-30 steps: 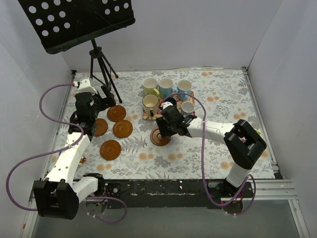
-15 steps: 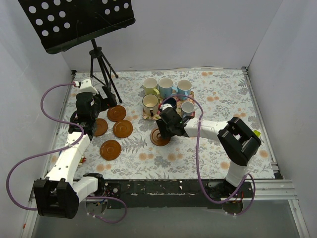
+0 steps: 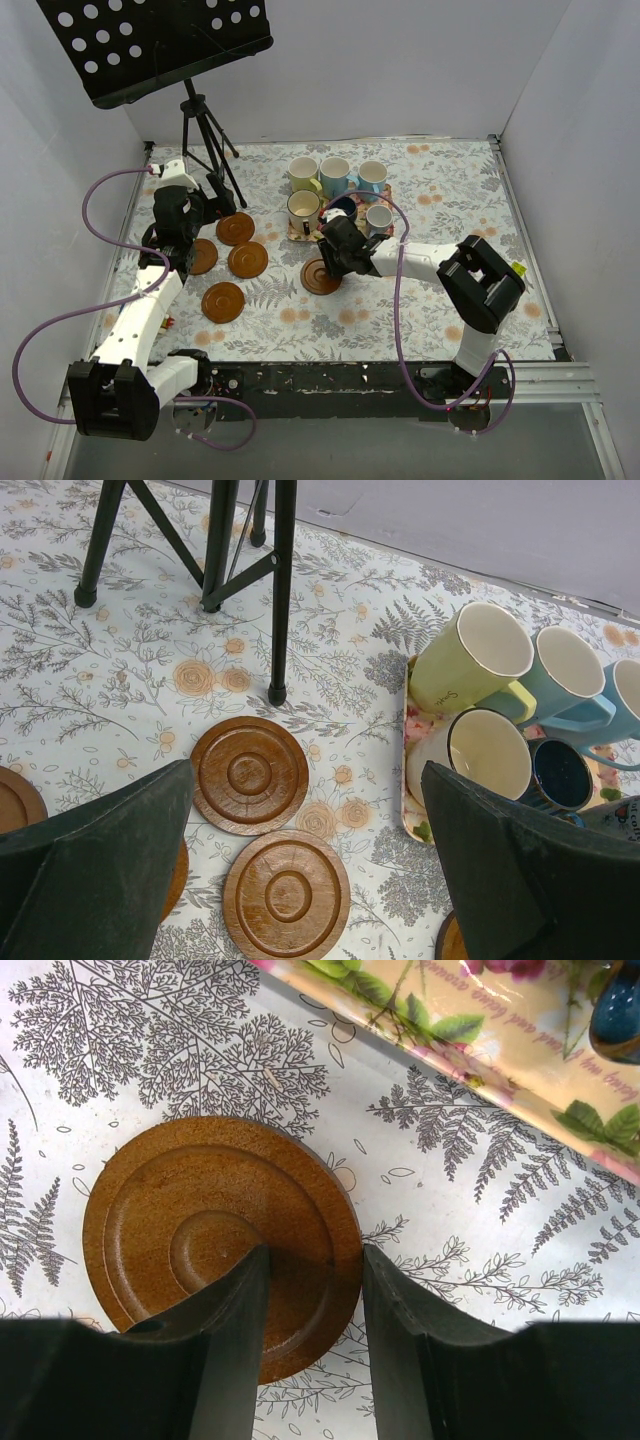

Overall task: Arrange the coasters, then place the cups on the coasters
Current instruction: Move the coaster to the center of the board.

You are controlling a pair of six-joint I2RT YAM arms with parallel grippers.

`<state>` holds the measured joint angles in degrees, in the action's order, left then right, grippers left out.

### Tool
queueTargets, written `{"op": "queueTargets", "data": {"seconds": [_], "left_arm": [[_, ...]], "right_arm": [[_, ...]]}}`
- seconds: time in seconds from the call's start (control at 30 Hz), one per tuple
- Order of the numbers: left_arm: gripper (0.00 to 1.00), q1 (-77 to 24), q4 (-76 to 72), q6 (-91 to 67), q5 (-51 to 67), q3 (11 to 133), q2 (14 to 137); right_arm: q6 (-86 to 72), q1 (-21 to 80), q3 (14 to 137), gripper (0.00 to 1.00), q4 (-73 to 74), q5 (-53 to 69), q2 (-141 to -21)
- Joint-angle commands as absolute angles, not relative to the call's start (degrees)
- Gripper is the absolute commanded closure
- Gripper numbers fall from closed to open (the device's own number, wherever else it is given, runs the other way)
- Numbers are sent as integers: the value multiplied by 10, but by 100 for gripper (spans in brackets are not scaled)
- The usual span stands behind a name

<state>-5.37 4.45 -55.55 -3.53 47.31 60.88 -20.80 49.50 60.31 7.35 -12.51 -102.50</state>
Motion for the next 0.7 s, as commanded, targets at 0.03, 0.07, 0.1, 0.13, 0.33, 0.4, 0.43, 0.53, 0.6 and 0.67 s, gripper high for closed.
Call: {"op": "queueTargets", "data": {"seconds": [0.03,0.07,0.1,0.13,0.33,0.4,0.43,0.53,0.6,0.67], "left_arm": [[2,-54,42,-555,-31,470,606],[2,-54,42,-555,-31,470,606],[2,-54,42,-555,-32,469,606],[2,-54,42,-555,-31,470,606],[2,-54,41,-556,-28,470,607],[2,-54,41,-556,-27,469,607],[2,-54,41,-557,-27,468,606],[2,-54,41,-556,-28,469,606],[2,-54,41,-557,-29,469,606],[2,-54,42,-556,-32,469,606]], "right_arm": [[-200,504,599,66,76,-136,-1030],[-200,507,599,68,79,-142,-1030],[-198,511,598,68,81,-146,-1030],[-198,512,597,69,82,-148,-1029],[-202,531,587,70,81,-142,-1026],[-203,540,584,70,81,-139,-1027],[-205,546,582,70,82,-138,-1027],[-212,561,580,71,80,-129,-1030],[-214,572,580,71,79,-126,-1032],[-218,584,581,71,77,-120,-1034]]}}
